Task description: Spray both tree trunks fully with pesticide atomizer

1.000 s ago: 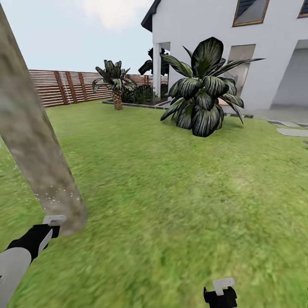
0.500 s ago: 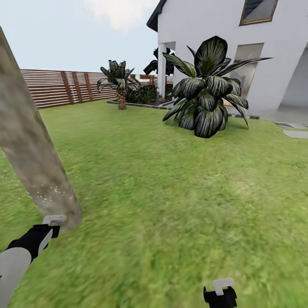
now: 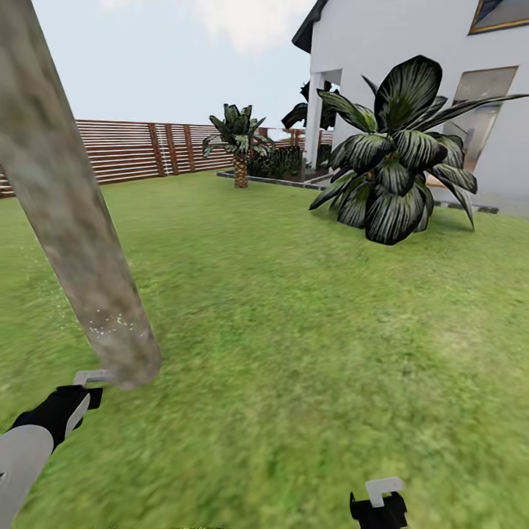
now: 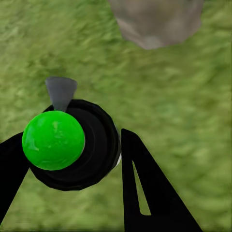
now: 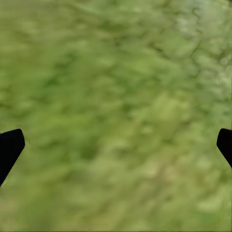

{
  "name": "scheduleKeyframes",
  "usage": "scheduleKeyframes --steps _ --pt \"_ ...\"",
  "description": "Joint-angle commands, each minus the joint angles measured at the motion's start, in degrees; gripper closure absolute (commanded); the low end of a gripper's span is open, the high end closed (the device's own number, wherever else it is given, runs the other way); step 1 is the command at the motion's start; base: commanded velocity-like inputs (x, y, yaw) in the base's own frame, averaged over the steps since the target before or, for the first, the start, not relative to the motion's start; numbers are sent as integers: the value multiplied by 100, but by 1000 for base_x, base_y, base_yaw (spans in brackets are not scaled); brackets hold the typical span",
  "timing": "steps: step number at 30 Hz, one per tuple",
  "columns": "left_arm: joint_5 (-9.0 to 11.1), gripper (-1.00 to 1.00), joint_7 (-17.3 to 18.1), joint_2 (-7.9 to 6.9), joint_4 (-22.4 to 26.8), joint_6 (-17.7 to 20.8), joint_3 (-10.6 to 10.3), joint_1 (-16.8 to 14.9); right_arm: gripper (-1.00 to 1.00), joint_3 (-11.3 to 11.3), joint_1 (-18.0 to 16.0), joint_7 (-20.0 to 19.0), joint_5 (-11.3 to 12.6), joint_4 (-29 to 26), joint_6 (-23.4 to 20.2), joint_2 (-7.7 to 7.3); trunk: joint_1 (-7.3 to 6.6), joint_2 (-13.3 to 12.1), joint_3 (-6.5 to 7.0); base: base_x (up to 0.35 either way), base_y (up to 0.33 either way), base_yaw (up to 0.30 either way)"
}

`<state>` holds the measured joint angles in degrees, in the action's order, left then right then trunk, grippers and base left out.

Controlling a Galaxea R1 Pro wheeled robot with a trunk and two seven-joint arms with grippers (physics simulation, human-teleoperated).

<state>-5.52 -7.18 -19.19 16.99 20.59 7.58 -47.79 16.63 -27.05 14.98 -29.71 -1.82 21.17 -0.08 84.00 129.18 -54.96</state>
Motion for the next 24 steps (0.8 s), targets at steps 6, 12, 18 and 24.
scheduleKeyframes --steps 6,12,18,24 --pt "-70 100 79 33 1020 199 -9 -24 -100 42 -4 23 -56 6 18 -1 -1 2 -5 1 -1 211" --pt "-91 100 201 127 1657 1065 -35 -129 -100 46 -2 26 -52 6 18 -14 -1 2 -5 0 0 15" --pt "-132 100 896 -97 2167 1770 -32 -252 -100 45 -4 24 -52 6 18 -14 -1 2 -5 0 0 0" --pt "-113 100 1009 -517 2192 1778 -51 -209 -100 42 -3 23 -44 6 18 -10 -1 2 -5 0 0 0"
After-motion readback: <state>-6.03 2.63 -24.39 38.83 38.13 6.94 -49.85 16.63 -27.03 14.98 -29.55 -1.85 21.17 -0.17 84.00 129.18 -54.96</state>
